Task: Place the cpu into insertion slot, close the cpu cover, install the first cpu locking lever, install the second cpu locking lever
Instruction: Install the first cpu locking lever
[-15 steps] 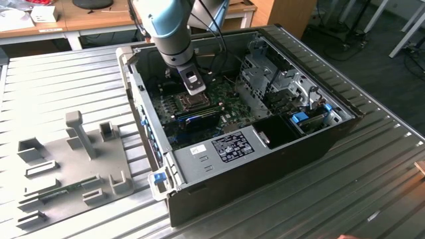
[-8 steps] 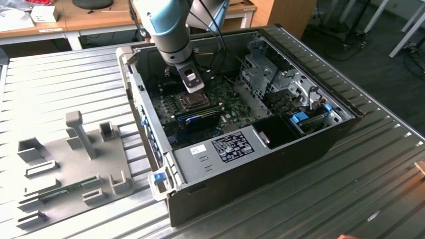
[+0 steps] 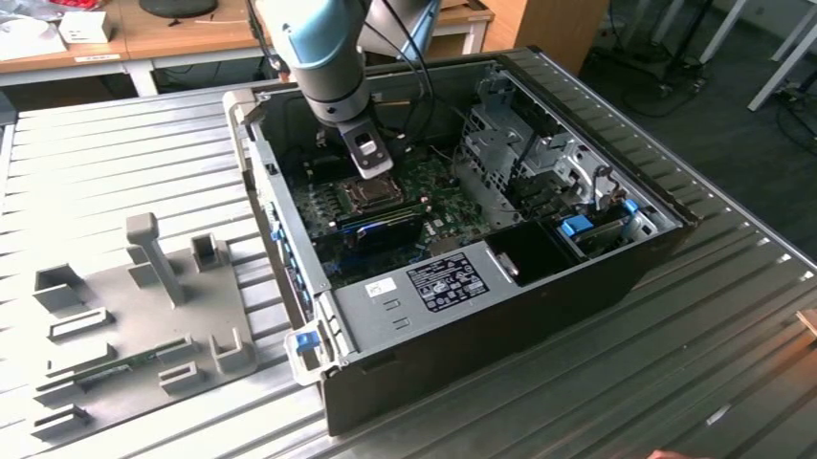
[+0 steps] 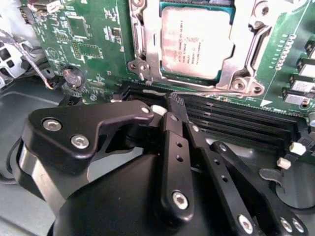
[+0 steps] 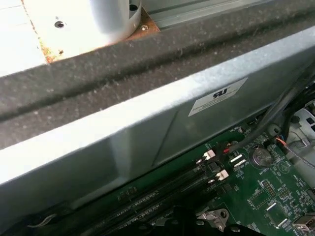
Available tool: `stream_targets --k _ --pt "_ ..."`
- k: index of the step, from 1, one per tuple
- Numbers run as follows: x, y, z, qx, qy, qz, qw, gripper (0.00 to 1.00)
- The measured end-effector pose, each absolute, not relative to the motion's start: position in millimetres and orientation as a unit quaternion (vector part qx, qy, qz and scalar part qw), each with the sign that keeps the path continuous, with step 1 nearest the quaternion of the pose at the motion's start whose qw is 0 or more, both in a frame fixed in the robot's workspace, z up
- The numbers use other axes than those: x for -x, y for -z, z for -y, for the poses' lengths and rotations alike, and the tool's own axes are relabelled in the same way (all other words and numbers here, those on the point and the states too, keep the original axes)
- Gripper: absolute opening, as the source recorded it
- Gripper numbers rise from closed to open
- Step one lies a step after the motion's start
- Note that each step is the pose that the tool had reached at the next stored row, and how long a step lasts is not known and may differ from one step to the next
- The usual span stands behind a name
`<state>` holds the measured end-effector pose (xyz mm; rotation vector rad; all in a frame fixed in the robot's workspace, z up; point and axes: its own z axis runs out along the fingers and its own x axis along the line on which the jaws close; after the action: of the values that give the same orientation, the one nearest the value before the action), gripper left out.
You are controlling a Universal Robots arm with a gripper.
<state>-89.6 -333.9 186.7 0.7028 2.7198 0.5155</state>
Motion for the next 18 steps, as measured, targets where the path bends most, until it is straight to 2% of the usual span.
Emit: stream_targets --k 18 --pt "89.5 -181.4 338.1 -0.244 -0.179 -0.943 0.143 0.10"
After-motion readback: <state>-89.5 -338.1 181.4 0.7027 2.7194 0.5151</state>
